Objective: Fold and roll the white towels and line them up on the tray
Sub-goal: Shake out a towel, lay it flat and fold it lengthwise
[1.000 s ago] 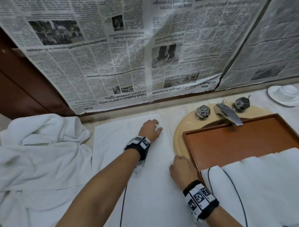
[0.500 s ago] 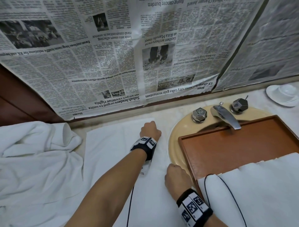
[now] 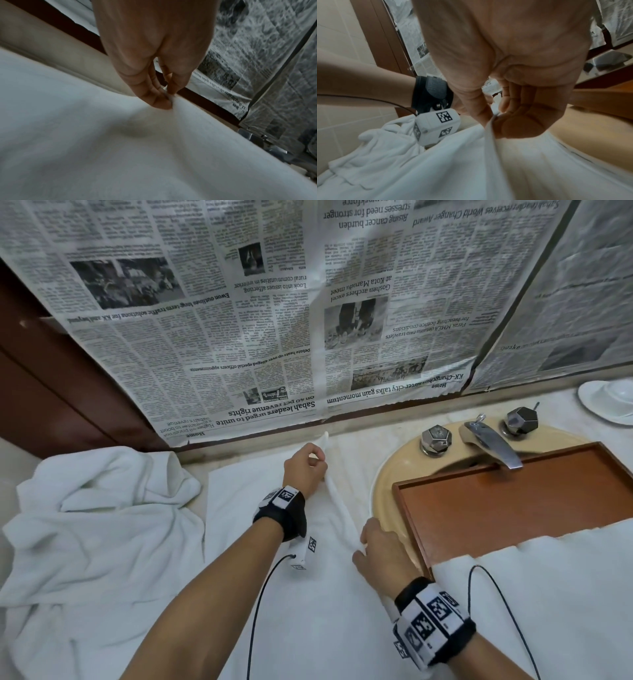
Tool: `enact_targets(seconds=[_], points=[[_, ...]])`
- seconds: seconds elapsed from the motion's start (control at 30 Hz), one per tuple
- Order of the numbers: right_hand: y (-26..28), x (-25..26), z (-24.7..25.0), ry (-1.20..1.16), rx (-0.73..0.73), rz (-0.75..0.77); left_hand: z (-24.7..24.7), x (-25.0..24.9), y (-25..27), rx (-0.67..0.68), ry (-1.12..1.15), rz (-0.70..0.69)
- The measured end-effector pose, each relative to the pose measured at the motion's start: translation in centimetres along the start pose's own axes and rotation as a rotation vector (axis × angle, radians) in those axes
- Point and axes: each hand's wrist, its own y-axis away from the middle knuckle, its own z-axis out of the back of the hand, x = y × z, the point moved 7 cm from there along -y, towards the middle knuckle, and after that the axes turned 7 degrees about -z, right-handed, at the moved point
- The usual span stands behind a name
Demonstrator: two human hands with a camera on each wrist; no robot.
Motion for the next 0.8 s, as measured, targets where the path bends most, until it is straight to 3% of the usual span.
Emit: enact_targets(seconds=[0.2,0.43,0.7,0.8], points=[[2.9,2.7,-1.5,0.011,-0.043,0.057,3.1,1.1,1.6,0.005,0.086,0.013],[5.4,5.8,-4.8,0.049,-0.075,0.055,9.3,5.6,4.1,-0.029,0.207,0.129],[7.5,15.4,-10.5,0.267,-0.072,0.219,17.8,10.7,4.5,-0.103,0.14,0.122],[7.5,18.6,-12.2,0.256,-0.081,0.251,19.8,12.0,4.1,-0.13,0.008,0.137]])
